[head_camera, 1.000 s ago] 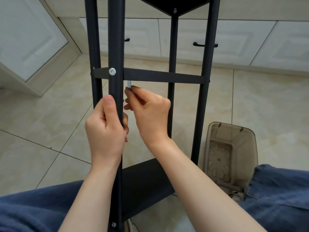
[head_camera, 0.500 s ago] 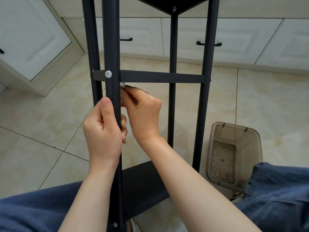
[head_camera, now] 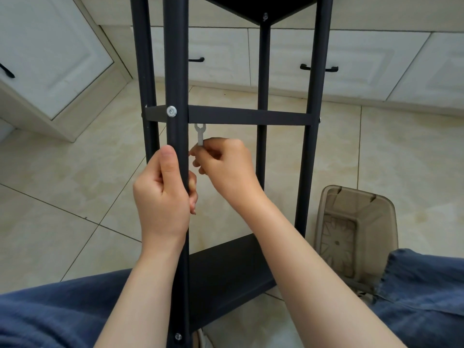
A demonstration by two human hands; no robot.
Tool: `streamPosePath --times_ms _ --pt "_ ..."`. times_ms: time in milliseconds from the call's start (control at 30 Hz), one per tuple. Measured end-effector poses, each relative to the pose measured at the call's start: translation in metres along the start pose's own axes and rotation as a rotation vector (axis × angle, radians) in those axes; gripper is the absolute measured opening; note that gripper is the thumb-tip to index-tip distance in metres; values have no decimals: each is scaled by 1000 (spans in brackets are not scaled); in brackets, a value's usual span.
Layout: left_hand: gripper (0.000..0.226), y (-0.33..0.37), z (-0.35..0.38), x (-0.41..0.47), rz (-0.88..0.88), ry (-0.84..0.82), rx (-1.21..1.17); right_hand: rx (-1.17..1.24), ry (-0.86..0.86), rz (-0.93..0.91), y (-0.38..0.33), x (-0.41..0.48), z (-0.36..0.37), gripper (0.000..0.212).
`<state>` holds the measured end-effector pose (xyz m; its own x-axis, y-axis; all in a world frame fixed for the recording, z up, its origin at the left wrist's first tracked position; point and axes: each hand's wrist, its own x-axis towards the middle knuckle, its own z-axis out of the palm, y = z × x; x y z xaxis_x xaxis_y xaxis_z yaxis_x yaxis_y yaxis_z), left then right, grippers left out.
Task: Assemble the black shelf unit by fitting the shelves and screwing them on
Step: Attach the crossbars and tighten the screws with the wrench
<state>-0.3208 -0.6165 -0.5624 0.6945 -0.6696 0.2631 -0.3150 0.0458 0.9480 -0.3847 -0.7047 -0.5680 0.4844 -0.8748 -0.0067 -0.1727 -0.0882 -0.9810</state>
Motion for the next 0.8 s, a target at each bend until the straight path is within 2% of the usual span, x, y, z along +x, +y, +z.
streamPosePath --times_ms 300,800 --pt "50 2 0 -1 -9 11 11 -11 -126 64 -19 -3 -24 18" --pt "44 4 0 -1 -2 19 19 -27 9 -85 -24 -7 -20 23"
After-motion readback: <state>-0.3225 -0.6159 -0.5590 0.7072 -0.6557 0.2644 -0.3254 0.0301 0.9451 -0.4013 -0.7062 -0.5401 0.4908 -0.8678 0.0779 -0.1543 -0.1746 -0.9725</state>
